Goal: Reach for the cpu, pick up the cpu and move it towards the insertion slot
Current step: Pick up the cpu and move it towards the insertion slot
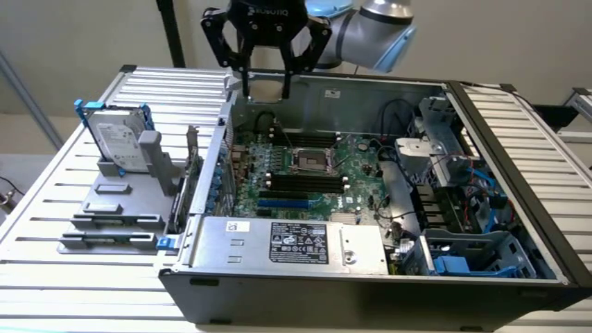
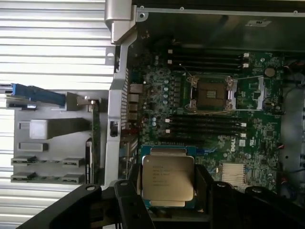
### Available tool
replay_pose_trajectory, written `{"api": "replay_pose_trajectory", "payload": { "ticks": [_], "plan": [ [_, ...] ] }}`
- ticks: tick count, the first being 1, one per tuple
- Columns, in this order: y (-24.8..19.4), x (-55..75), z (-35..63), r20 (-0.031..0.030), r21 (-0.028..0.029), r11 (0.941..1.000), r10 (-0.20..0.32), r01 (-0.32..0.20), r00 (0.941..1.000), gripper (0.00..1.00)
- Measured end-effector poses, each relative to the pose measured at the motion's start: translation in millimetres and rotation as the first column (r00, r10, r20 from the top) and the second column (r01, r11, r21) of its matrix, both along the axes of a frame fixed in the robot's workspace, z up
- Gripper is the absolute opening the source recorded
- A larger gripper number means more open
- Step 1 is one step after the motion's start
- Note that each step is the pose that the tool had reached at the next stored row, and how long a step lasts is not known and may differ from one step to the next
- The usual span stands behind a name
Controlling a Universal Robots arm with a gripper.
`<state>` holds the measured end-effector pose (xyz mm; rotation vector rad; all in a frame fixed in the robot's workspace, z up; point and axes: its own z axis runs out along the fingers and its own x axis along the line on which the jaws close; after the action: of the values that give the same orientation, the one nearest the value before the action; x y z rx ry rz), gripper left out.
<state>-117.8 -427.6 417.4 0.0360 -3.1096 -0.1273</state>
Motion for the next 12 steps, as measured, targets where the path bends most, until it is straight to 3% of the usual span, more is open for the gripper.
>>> {"api": "replay_pose_trajectory", "payload": {
  "ticks": [2,5,12],
  "plan": [
    [1.3,9.0,0.0,0.0000,0.0000,1.0000,0.000,0.000,1.0000,0.55],
    [6.6,20.3,-0.1,-0.0001,-0.0001,1.0000,0.000,0.000,1.0000,0.55],
    [27.4,36.8,-1.0,0.0000,-0.0001,1.0000,0.000,0.000,1.0000,0.55]
  ]
}}
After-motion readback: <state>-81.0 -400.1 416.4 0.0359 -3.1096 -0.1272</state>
